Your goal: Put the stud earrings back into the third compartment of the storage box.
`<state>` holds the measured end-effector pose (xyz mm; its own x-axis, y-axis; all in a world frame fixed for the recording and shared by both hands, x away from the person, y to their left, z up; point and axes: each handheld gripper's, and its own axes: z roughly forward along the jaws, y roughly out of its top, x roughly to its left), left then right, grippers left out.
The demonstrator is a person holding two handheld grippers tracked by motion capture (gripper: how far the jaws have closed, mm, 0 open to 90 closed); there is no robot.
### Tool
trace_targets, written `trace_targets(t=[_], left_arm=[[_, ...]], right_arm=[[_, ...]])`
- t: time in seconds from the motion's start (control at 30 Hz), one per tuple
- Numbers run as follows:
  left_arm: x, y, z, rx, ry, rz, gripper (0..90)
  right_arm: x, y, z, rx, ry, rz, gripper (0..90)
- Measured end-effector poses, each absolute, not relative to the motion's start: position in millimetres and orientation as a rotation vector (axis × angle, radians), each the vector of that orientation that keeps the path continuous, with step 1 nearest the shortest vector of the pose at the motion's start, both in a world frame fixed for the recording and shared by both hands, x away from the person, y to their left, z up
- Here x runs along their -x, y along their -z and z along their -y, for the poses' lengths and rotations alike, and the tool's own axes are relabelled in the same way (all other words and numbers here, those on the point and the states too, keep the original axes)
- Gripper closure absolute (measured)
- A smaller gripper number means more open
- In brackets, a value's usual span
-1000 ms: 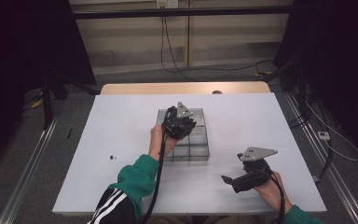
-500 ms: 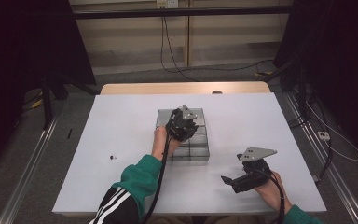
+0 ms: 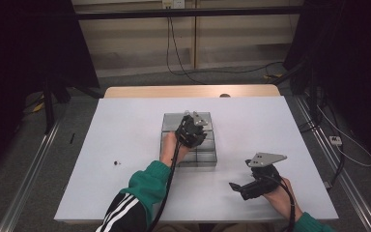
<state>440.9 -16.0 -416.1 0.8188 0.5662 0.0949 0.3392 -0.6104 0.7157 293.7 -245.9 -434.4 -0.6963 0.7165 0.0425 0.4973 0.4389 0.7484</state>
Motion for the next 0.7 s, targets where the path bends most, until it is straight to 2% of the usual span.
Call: trace_targets(t=[0.53, 0.57, 0.67, 0.7], left_arm=[[-438.5, 424.9, 34.6, -2.33, -0.41, -0.631, 79.6], [-438.4, 424.7, 35.1, -2.325, -0.411, -0.632, 78.3], [-437.5, 422.7, 34.4, -2.321, -0.42, -0.646, 63.1], [-437.0, 421.8, 33.2, -2.309, -0.418, -0.648, 62.7]], right_arm=[[-293.7, 434.9, 245.8, -1.049, -1.113, -2.419, 0.8], [-293.6, 434.8, 245.8, -1.049, -1.113, -2.419, 0.8], [-293.7, 434.8, 246.1, -1.05, -1.114, -2.419, 0.8], [-293.6, 434.8, 246.2, -1.05, -1.114, -2.419, 0.8]])
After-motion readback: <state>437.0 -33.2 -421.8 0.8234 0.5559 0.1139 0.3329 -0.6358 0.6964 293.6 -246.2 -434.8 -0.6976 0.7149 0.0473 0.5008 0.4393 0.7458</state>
